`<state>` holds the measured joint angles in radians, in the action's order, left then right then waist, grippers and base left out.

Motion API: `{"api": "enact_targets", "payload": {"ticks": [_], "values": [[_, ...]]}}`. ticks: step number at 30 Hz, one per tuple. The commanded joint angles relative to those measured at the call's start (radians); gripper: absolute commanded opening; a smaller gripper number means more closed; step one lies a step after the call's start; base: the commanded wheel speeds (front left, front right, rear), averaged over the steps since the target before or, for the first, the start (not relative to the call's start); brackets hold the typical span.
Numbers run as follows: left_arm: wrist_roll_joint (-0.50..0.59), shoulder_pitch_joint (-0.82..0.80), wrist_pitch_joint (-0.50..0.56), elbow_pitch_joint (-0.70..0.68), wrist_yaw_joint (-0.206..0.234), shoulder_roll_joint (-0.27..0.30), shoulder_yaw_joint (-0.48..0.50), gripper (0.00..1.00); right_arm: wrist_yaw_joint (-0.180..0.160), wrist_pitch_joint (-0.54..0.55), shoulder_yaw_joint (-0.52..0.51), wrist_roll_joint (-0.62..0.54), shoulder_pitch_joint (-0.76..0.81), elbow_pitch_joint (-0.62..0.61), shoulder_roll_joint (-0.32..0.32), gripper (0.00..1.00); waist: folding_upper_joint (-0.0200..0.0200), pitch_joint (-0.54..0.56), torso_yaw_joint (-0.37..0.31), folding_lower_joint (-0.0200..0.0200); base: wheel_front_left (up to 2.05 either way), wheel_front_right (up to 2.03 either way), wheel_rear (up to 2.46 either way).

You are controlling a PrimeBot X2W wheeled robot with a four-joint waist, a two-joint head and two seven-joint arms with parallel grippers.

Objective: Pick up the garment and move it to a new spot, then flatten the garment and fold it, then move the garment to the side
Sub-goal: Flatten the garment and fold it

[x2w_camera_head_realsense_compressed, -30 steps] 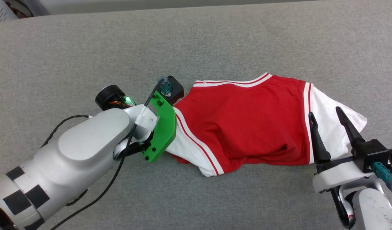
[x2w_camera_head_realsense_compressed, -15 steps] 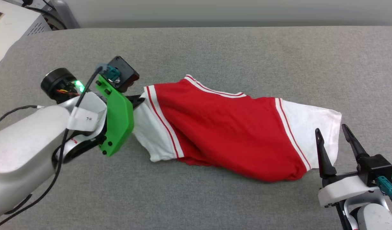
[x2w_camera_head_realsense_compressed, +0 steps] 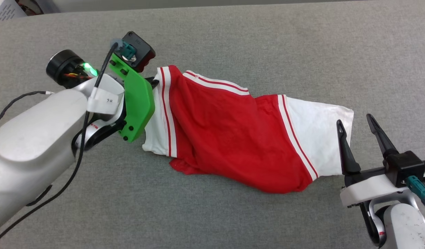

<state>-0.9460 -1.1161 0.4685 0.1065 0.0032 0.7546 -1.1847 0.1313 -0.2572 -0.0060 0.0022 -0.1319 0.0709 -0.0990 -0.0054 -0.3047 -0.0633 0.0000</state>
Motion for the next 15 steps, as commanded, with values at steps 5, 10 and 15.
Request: {"api": "enact_targets", "payload": {"ticks": [5,10,15], "values": [[0.031,-0.047,-0.032,0.189,-0.044,-0.123,-0.016,0.0,-0.001,-0.005,0.003,-0.012,-0.048,-0.022,0.007,1.0,0.0054,-0.096,-0.073,0.0,0.0,0.0,0.0],[0.01,-0.004,-0.073,0.464,-0.1,-0.244,-0.044,0.0,-0.001,-0.005,0.002,-0.019,-0.065,-0.036,0.015,1.0,0.0054,-0.115,-0.087,0.0,0.0,0.0,0.0],[0.001,0.032,-0.139,0.588,-0.125,-0.292,-0.055,0.0,-0.001,-0.005,0.002,-0.026,-0.071,-0.037,0.019,1.0,0.0054,-0.108,-0.081,0.0,0.0,0.0,0.0]]}}
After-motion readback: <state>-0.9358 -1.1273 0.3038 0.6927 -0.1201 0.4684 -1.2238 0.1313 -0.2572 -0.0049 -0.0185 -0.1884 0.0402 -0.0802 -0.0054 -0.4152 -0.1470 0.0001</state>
